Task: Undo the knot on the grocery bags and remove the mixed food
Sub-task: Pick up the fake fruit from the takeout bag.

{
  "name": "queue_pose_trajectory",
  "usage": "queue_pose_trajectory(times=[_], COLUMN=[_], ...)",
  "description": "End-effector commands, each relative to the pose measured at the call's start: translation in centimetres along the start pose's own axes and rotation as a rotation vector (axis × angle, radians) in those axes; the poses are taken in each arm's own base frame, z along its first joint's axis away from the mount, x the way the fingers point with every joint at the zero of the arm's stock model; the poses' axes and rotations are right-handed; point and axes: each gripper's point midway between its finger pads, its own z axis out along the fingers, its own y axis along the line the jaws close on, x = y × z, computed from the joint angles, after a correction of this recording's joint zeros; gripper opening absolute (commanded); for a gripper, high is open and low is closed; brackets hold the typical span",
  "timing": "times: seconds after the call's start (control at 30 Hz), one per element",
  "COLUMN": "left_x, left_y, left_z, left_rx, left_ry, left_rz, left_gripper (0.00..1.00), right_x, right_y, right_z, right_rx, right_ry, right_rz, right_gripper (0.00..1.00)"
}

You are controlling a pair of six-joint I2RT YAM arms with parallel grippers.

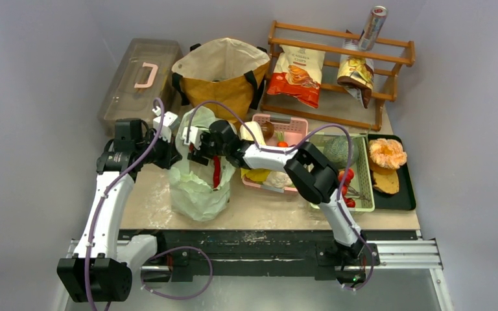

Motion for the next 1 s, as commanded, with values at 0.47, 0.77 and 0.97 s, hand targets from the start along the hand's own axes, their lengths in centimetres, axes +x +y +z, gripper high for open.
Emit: queue_pose_trajectory(times=[0.47,0.77,0.97], left_x=[-1.7,-1.9,-1.8], left_y=[0.8,1.1,1.1], left_z=[-0.5,-0.6,-0.6], left_rx=[-0.011,-0.013,-0.006], left_ry=[-0.049,-0.058,-0.06], left_rz=[0.034,0.033,0.036], left_gripper=[0.0,0.0,0.0], right_x=[4.4,1.8,0.9], right_y=[0.0,3.6,5.3], right_z=[2.4,-2.6,-6.0], right_rx=[0.005,-0.164,-0.26], right_ry=[0.152,0.108,0.119], right_rz=[0.012,0.031,0.018], right_gripper=[0.62,0.41,0.38])
